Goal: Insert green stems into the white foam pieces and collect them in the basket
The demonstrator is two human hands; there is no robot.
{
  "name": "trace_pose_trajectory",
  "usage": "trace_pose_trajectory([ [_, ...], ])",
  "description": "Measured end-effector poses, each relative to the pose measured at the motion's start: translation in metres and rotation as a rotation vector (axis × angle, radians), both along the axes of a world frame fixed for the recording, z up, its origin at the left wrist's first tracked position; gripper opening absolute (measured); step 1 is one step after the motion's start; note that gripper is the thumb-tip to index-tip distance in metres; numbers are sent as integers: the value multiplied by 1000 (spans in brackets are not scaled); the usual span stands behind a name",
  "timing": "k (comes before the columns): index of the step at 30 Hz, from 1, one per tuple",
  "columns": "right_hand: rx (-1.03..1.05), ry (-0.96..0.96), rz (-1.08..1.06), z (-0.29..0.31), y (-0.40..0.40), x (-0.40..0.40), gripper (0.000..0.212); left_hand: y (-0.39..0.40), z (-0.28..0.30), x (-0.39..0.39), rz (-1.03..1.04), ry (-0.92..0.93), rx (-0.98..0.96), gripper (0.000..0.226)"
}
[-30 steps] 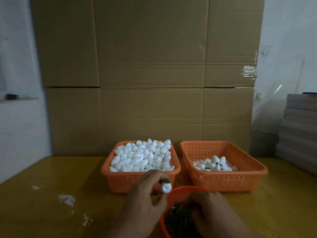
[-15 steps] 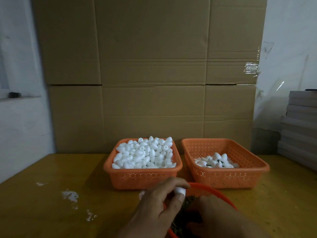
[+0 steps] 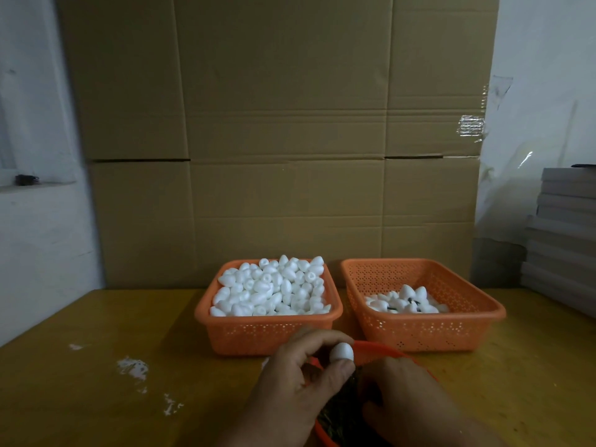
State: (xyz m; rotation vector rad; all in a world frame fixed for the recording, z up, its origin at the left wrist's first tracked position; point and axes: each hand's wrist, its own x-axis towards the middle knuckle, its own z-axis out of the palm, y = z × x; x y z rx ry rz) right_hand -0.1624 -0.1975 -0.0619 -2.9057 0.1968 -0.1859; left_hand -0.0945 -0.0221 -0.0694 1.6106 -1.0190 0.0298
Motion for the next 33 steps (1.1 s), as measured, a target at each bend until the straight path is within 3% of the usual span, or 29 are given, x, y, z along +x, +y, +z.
trace_pose_trajectory([
  [6,130,-107,25,6,2,-5,9,2,3,4,-80,255,-119,39],
  [11,235,-248,114,7,7,-8,44,2,7,2,-115,371,-213,34],
  [16,354,-285,58,9,6,-8,29,3,13,-1,-167,549,-294,21],
  [23,758,-383,30,18,10,-13,5,6,16,-2,-171,695,-302,23],
  [27,1045,-513,97,25,20,-17,25,7,17,-1,-157,701,-279,26],
  [33,1292,-526,216,24,28,-16,22,7,18,-3,-148,717,-261,30],
])
